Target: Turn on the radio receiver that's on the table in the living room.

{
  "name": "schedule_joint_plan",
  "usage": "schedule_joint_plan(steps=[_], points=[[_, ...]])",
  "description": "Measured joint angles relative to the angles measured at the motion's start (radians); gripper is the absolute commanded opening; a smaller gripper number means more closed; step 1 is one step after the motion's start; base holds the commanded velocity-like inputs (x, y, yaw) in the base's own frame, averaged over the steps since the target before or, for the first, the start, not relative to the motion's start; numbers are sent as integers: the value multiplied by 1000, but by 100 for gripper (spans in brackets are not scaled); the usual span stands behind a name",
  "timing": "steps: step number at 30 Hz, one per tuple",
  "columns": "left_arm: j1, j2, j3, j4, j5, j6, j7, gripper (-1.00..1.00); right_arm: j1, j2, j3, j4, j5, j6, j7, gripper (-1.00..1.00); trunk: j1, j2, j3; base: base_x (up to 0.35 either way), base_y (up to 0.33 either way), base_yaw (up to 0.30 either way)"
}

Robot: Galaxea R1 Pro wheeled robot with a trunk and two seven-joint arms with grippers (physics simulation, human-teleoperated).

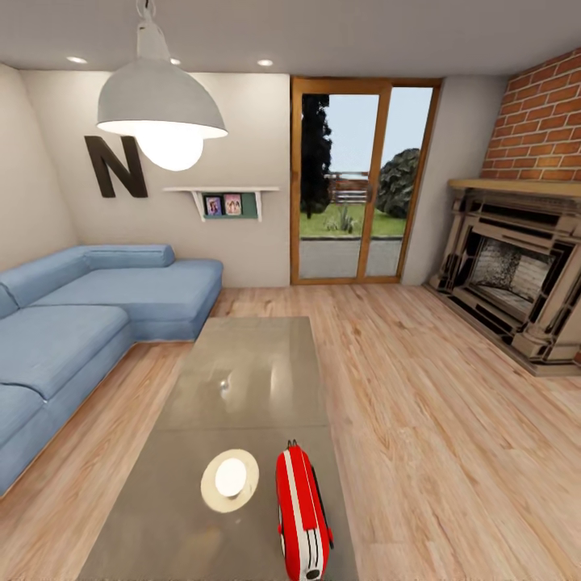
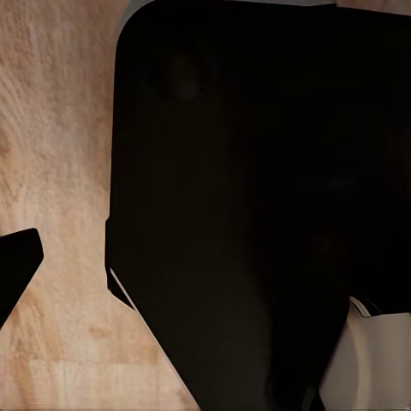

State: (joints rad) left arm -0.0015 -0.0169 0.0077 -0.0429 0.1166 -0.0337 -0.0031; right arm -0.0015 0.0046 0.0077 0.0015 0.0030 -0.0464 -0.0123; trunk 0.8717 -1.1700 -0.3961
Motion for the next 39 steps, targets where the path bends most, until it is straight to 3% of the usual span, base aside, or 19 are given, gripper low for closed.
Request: schedule_joint_plan(steps=[11,39], points=[[0,0,0,0,0,0,0,100,0,0,0,0,1,0,0,100,0,0,-18,0,0,0],[0,0,0,0,0,0,0,100,0,0,0,0,2,0,0,100,-107,196,24,0,0,0]])
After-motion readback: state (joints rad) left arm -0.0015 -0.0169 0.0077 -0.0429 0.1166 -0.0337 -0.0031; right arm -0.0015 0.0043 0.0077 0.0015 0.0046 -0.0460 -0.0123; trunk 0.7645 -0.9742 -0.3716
